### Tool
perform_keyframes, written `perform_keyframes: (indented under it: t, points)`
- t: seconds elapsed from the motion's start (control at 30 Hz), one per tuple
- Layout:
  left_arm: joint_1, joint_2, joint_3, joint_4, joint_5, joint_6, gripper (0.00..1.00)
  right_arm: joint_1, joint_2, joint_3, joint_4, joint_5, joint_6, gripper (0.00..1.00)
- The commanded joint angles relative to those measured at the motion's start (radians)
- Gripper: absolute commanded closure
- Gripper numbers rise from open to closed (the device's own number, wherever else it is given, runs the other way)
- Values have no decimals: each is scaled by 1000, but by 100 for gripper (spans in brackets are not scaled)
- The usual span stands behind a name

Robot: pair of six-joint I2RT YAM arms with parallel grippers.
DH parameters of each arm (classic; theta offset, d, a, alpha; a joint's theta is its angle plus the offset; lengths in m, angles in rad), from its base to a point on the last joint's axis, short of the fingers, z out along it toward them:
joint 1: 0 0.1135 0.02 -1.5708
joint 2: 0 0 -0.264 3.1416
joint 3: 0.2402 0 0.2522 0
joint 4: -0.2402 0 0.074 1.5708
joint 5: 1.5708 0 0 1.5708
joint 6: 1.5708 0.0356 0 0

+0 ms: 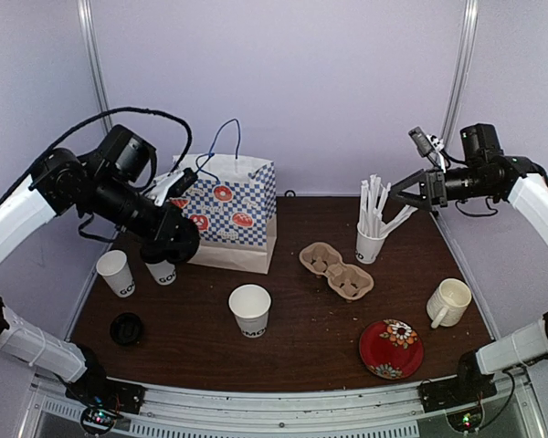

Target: Pack the takeout coffee

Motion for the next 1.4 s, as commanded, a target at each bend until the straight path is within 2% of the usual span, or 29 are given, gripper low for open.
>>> perform_keyframes:
  t: [0.0, 0.17, 0.23, 0.37, 0.53, 0.7, 0.97, 1.37]
  points:
    - [-56, 64, 111, 275, 268, 102, 96, 122, 52, 118, -37, 36, 3, 0]
    - [-64, 125, 155, 520, 440, 102, 95, 265, 137, 192, 126, 39, 197, 1]
    - [-64, 137, 153, 593, 478, 104, 95, 303, 172, 196, 241, 17, 358, 0]
    - [-64, 141, 109, 749, 535, 76, 95, 364, 236, 135, 575, -47, 682, 1]
    - [-65, 160, 90, 844, 566, 45, 95, 452, 305, 110, 799, -75, 890, 1]
    - [-64, 179, 88, 864, 582, 36, 96, 503, 358, 83, 1061, -101, 1103, 1]
    - [-64, 193, 84, 885, 589, 32, 96, 546, 390, 78, 1280, -132, 1262, 1]
    - [-64, 190, 80, 908, 599, 24, 96, 570, 388, 76, 1223, -138, 1221, 1]
